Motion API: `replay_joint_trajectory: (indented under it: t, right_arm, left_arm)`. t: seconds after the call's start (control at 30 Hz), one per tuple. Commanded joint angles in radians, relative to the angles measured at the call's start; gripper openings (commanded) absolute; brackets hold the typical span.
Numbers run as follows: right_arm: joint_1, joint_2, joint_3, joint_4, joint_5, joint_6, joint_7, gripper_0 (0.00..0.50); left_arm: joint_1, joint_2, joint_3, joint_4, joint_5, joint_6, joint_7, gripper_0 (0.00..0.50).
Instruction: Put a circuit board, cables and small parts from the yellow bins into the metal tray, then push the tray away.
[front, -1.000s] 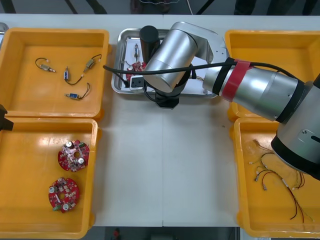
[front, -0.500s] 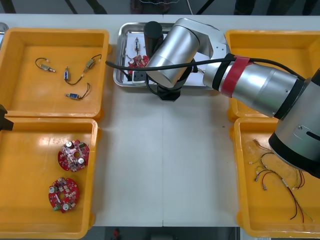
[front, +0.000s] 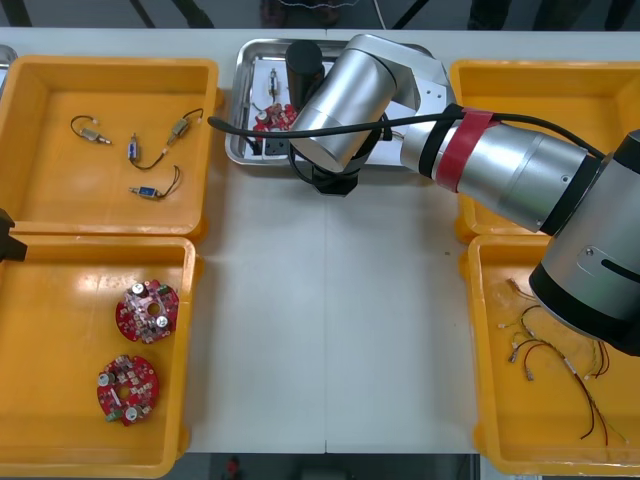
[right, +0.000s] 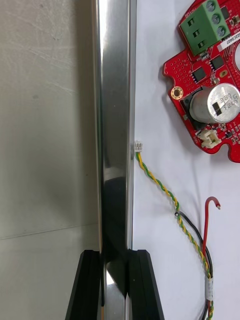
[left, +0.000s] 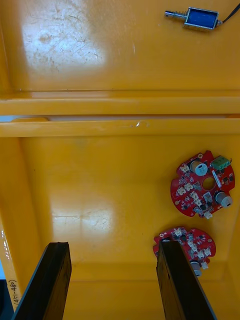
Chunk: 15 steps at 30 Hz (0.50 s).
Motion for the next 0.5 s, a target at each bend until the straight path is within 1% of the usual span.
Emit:
replay_joint_trajectory:
  t: [0.03,0.1,0.13,0.17,0.2,0.23,0.43,0.5]
  right_arm:
    - [-0.063,0.019,-0.029,-0.007,0.01,-0.012,0.042,0.031]
    - [-0.063,0.019,-0.029,-0.007,0.008,-0.012,0.049,0.232]
    - [-0.063,0.019,-0.029,-0.007,0.01,-0.012,0.049,0.343]
    - [-0.063,0.019,-0.029,-0.007,0.01,-0.012,0.05,0.393]
    - [-0.063,0.019,-0.029,-0.007,0.01,-0.012,0.05,0.478]
    - [-0.063,0.019,-0.029,-0.007,0.01,-0.01,0.05,0.5]
    - [-0.063,0.019,-0.04,-0.011,-0.005,0.004,0.062,0.5]
    - [-0.063,0.019,-0.064,-0.024,-0.015,0.036,0.064,0.5]
  left_arm:
    - [0.022,0.003,0.03,-0.028,0.007,-0.01,-0.038,0.5]
    - [0.022,0.003,0.03,-0.028,0.007,-0.01,-0.038,0.5]
    - [0.022,0.003,0.03,-0.028,0.007,-0.01,-0.038,0.5]
    - [0.022,0.003,0.03,-0.028,0.007,-0.01,-0.038,0.5]
    - [0.022,0.003,0.03,-0.028,0.007,-0.01,-0.038,0.5]
    - [0.022,0.003,0.03,-0.028,0.007,-0.01,-0.038,0.5]
    - [0.022,0.003,0.03,-0.028,0.007,-0.01,-0.038,0.5]
    - [0.022,0.003,0.03,-0.028,0.007,-0.01,-0.038,0.5]
